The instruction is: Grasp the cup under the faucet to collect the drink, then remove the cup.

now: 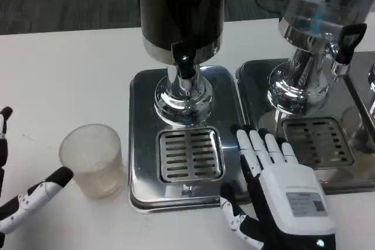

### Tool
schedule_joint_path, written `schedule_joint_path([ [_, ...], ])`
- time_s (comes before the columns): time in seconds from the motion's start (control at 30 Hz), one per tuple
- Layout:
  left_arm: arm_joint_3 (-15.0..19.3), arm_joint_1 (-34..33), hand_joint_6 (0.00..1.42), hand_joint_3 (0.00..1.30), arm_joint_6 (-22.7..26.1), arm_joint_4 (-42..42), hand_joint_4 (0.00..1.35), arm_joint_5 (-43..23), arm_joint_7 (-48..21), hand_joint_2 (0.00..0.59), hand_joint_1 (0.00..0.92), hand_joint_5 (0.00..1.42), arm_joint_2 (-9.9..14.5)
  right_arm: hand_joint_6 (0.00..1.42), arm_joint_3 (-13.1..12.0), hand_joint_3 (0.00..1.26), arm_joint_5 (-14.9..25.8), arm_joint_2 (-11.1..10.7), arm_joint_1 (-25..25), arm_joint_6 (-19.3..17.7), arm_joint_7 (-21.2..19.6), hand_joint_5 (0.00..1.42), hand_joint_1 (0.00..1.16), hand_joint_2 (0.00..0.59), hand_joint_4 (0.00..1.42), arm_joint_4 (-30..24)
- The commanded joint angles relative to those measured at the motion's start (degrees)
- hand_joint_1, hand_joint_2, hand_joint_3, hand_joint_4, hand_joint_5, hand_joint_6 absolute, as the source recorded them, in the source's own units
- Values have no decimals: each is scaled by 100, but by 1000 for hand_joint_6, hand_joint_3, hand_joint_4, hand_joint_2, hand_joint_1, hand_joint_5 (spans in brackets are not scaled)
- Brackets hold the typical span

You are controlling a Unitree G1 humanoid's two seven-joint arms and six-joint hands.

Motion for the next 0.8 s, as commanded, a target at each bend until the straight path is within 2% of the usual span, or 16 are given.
schedule_joint_path([
  [0.03,-136,-309,0,0,-1091,1125,0,-368,-125,0,0,0,102,0,38,0,-85,8,61,63,-25,0,456,511,0,-1],
  [0.2,-253,-538,0,0,-1485,1748,0,-277,-70,0,2,0,130,0,73,0,-103,23,65,82,-31,0,456,511,0,-1],
  [0.33,-307,-726,0,0,-1712,2142,0,-177,141,0,92,0,132,0,56,3,56,-24,3,-8,81,0,457,511,0,47],
  [0.53,-460,-1097,0,0,-1984,2592,0,204,729,4,180,0,56,0,71,25,-5,-62,60,71,113,0,453,503,0,-27],
  [0.8,-811,-1521,52,0,-2102,3090,0,133,622,11,220,32,56,0,57,42,-26,-59,122,109,126,0,449,502,0,-90],
])
